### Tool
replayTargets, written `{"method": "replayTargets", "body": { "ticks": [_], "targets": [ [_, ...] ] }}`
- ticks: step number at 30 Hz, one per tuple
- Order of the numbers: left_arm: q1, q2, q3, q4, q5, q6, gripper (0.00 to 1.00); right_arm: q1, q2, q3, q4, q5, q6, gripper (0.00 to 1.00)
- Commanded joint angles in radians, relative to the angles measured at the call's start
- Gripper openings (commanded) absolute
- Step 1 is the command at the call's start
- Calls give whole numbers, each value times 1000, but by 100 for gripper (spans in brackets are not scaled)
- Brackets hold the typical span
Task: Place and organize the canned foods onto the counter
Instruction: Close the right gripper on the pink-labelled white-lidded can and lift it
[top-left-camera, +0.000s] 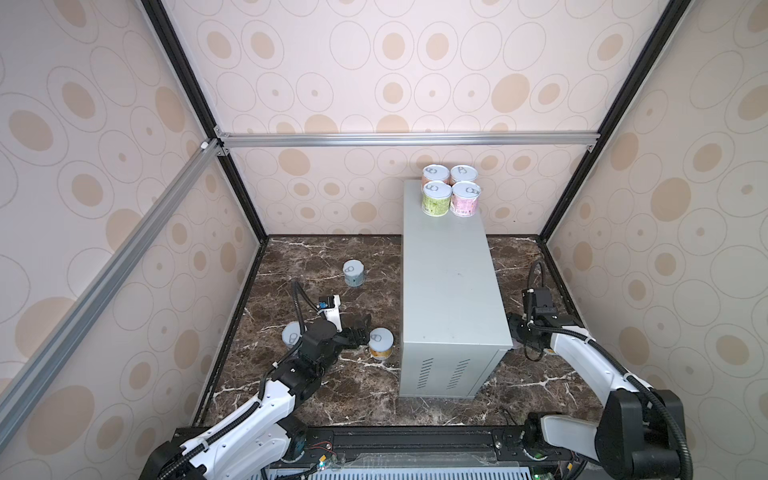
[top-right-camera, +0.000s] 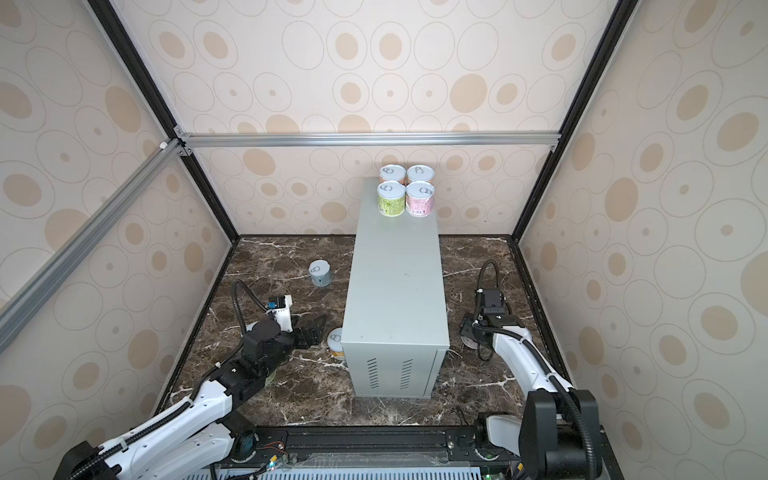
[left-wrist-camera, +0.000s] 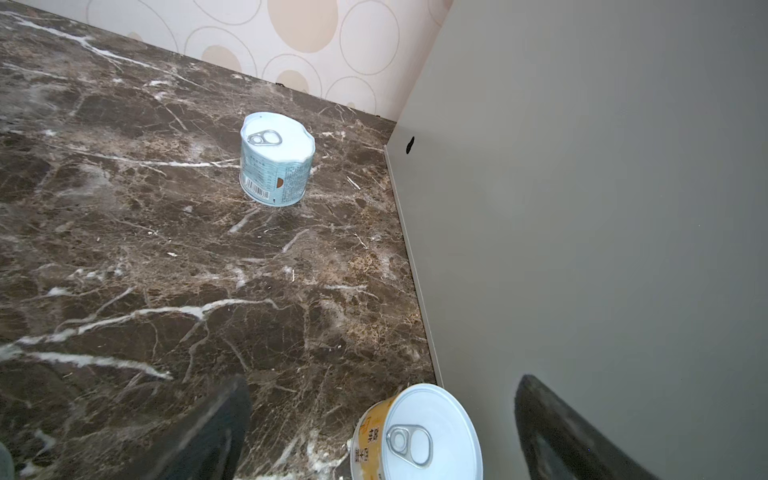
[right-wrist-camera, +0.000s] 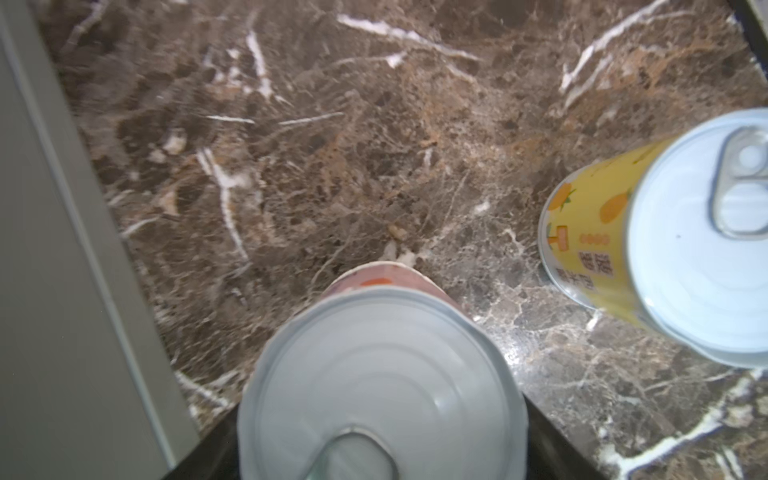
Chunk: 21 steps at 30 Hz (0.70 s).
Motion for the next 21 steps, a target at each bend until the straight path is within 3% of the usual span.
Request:
{"method": "replayTargets", "body": {
  "ticks": [1, 21],
  "targets": [
    [4, -20, 64, -43, 9, -13, 99, -2, -61, 69, -48, -38, -19, 50],
    [4, -14, 258, -185, 19, 79, 99, 0, -284, 396, -285, -207, -108, 48]
  ]
}}
